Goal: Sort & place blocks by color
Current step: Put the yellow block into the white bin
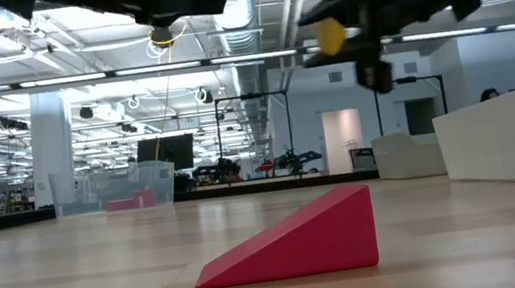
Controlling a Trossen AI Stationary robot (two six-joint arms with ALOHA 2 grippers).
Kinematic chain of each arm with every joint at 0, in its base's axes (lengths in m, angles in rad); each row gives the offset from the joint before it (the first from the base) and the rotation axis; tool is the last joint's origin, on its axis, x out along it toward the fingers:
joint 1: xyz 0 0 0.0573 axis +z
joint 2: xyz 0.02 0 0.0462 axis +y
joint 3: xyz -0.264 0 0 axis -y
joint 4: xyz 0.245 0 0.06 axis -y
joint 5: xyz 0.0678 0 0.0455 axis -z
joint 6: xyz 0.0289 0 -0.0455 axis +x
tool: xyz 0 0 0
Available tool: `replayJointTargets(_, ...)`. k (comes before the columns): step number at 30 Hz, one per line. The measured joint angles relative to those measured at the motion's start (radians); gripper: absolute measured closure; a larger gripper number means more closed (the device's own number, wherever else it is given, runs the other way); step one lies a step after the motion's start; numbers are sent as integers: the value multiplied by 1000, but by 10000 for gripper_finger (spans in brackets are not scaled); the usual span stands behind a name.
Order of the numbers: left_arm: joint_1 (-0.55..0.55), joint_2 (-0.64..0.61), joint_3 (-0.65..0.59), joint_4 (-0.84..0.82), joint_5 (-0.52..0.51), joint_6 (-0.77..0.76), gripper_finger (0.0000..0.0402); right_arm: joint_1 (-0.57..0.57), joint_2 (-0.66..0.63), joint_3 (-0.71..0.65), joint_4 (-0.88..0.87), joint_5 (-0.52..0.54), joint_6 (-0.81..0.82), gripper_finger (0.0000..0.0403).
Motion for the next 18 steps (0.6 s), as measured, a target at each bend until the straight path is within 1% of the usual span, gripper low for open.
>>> replayJointTargets(3,21,0,-17,48,22,-25,122,24,-127,17,-290,23,5,223)
replayJointTargets(7,44,0,-17,49,60,-41,122,90,-271,73,-701,96,48,203)
replayJointTargets(10,57,0,-18,60,79,-43,122,156,-348,125,-971,172,107,204)
replayJointTargets(13,67,0,-18,75,102,-44,122,234,-395,164,-1191,248,170,216)
replayJointTargets(16,78,0,-18,96,122,-41,122,304,-400,162,-1398,311,284,223)
replayJointTargets(18,84,1,-18,117,131,-40,122,339,-386,151,-1474,321,351,219)
